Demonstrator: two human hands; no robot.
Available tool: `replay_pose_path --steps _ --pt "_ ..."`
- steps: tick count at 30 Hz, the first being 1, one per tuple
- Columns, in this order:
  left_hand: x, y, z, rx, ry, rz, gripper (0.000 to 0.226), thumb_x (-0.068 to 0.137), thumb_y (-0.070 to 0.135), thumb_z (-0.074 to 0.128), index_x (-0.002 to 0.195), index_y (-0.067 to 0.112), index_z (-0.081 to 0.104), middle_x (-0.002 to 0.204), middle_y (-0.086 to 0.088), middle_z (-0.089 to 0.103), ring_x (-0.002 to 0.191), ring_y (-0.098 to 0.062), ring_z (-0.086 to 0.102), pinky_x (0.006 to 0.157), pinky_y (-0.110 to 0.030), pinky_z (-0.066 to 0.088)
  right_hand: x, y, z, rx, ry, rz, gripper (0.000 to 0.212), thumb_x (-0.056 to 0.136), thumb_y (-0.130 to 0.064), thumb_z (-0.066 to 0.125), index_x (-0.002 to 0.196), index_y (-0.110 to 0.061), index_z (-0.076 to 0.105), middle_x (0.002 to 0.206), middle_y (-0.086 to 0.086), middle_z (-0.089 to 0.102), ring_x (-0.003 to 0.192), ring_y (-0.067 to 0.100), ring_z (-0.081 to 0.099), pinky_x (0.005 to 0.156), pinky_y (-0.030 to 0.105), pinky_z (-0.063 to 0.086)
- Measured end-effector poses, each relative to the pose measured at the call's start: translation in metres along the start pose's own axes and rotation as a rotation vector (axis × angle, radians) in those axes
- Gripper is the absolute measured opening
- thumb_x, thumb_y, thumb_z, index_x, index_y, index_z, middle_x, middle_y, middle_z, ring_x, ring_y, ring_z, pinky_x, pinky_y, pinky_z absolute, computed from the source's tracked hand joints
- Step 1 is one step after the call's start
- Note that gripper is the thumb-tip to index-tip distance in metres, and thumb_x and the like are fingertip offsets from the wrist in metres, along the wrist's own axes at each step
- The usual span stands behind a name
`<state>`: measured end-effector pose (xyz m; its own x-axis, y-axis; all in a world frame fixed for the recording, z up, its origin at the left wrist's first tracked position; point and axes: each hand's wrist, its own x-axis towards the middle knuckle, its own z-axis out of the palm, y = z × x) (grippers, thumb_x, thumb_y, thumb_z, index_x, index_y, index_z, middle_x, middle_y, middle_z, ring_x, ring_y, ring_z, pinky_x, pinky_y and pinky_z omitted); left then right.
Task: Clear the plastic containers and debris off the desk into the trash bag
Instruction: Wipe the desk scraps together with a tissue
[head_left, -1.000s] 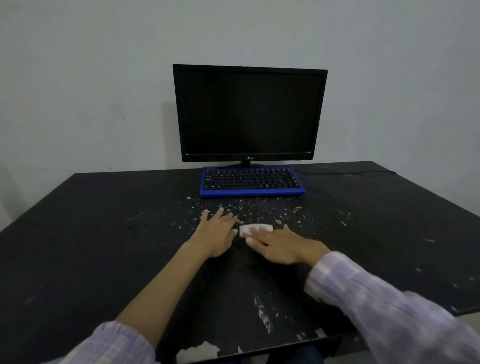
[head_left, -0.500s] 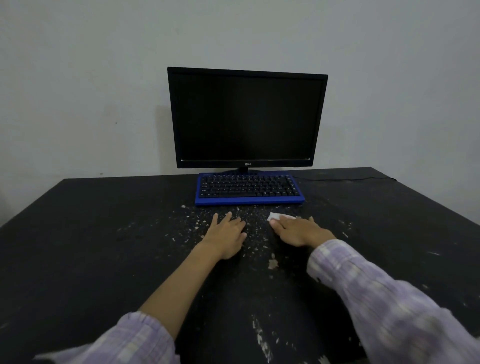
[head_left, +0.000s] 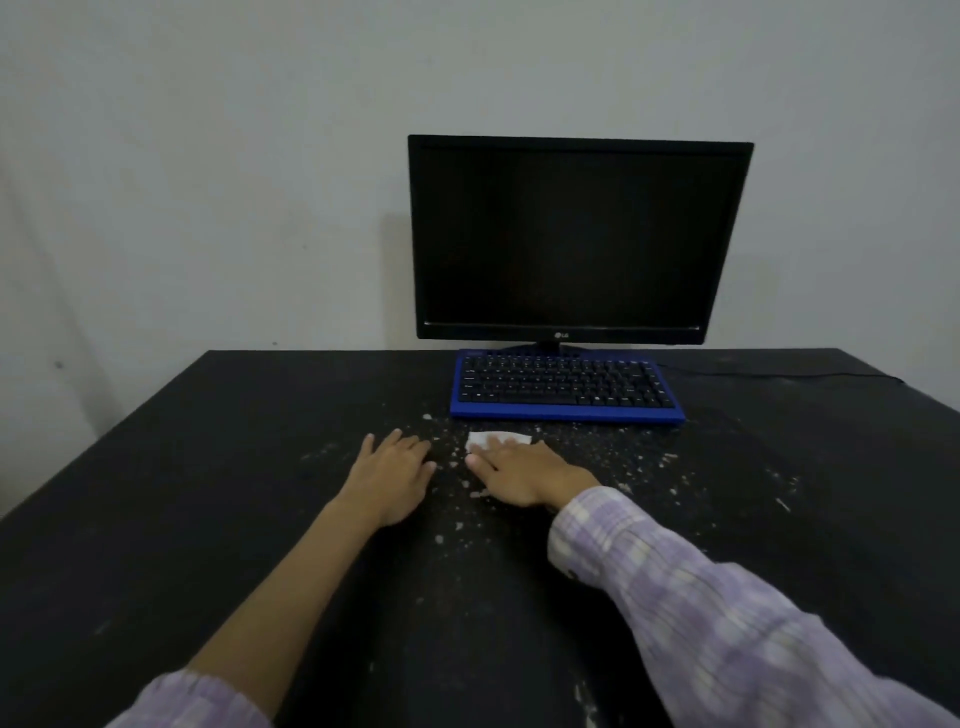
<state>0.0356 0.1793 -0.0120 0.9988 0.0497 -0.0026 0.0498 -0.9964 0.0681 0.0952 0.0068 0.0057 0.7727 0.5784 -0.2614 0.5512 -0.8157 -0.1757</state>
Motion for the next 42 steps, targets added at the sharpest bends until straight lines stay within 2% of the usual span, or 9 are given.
replay_pose_path --steps 6,12,16,19,25,29,35,39,42 --pt "-0.034 -0.072 -0.003 0.022 -0.010 -0.177 0.051 0.101 0.036 0.026 0.148 0.016 0.024 0.156 -0.004 0.024 0.146 -0.023 0.014 0.117 -0.047 0.009 0.020 -0.051 0.003 -0.043 -0.089 -0.186 0.055 0.098 -0.053 0.015 0.150 -0.034 0.016 0.160 -0.002 0.009 0.146 0.025 0.013 0.118 0.049 0.007" --pt "-0.056 -0.126 -0.009 0.030 -0.056 -0.278 0.049 0.101 0.024 0.027 0.149 0.015 0.021 0.157 -0.003 0.021 0.146 -0.023 0.010 0.117 -0.048 0.008 0.050 -0.084 -0.006 0.042 -0.092 -0.130 0.057 0.097 -0.053 0.017 0.149 -0.029 0.020 0.159 0.002 0.015 0.145 0.026 0.015 0.117 0.050 0.006" --pt "-0.061 -0.136 -0.009 0.032 -0.081 -0.275 0.053 0.098 0.018 0.031 0.150 0.017 0.019 0.157 -0.001 0.021 0.147 -0.022 0.008 0.118 -0.049 0.004 0.072 -0.119 -0.003 0.070 -0.089 -0.153 0.059 0.096 -0.053 0.018 0.148 -0.025 0.023 0.158 0.005 0.018 0.144 0.030 0.017 0.116 0.053 0.001" --pt "-0.062 -0.140 -0.008 0.028 -0.075 -0.253 0.057 0.096 0.015 0.034 0.150 0.017 0.018 0.158 -0.001 0.020 0.147 -0.020 0.007 0.118 -0.048 0.003 0.078 -0.144 0.004 0.018 -0.102 -0.211 0.060 0.097 -0.053 0.014 0.150 -0.026 0.016 0.159 0.005 0.014 0.145 0.031 0.014 0.115 0.052 -0.004" --pt "-0.062 -0.140 -0.006 0.048 -0.061 -0.238 0.060 0.094 0.013 0.037 0.150 0.016 0.017 0.158 -0.003 0.020 0.147 -0.019 0.009 0.118 -0.046 0.004 0.060 -0.155 0.022 -0.115 -0.084 -0.413 0.059 0.098 -0.053 0.012 0.151 -0.027 0.014 0.159 0.002 0.017 0.144 0.028 0.020 0.114 0.056 -0.001" --pt "-0.065 -0.140 -0.008 0.046 -0.084 -0.231 0.062 0.094 0.012 0.037 0.151 0.015 0.014 0.159 -0.004 0.016 0.147 -0.019 0.008 0.118 -0.047 0.003 0.051 -0.119 0.010 -0.134 -0.083 -0.344 0.056 0.098 -0.054 0.009 0.150 -0.035 0.015 0.158 -0.006 0.017 0.143 0.024 0.022 0.116 0.057 0.001" --pt "-0.070 -0.134 -0.012 0.064 -0.120 -0.223 0.061 0.095 0.013 0.036 0.151 0.013 0.013 0.159 -0.006 0.015 0.147 -0.021 0.007 0.118 -0.048 0.003 0.051 -0.099 -0.002 -0.046 -0.055 -0.089 0.063 0.096 -0.058 0.011 0.150 -0.026 0.018 0.157 0.006 0.021 0.143 0.029 0.022 0.116 0.052 0.005" --pt "-0.073 -0.130 -0.015 0.063 -0.128 -0.233 0.061 0.095 0.014 0.037 0.151 0.013 0.013 0.158 -0.007 0.016 0.147 -0.021 0.008 0.118 -0.047 0.003 0.055 -0.129 0.006 0.004 -0.058 -0.107 0.065 0.095 -0.059 0.014 0.148 -0.022 0.024 0.156 0.011 0.025 0.142 0.033 0.023 0.116 0.055 0.003" --pt "-0.078 -0.127 -0.015 0.082 -0.116 -0.238 0.061 0.094 0.014 0.037 0.151 0.013 0.013 0.158 -0.007 0.017 0.147 -0.020 0.009 0.118 -0.046 0.004 0.046 -0.154 0.018 -0.033 -0.058 -0.279 0.054 0.098 -0.052 0.016 0.145 -0.030 0.027 0.155 0.007 0.026 0.140 0.033 0.026 0.114 0.059 0.003"
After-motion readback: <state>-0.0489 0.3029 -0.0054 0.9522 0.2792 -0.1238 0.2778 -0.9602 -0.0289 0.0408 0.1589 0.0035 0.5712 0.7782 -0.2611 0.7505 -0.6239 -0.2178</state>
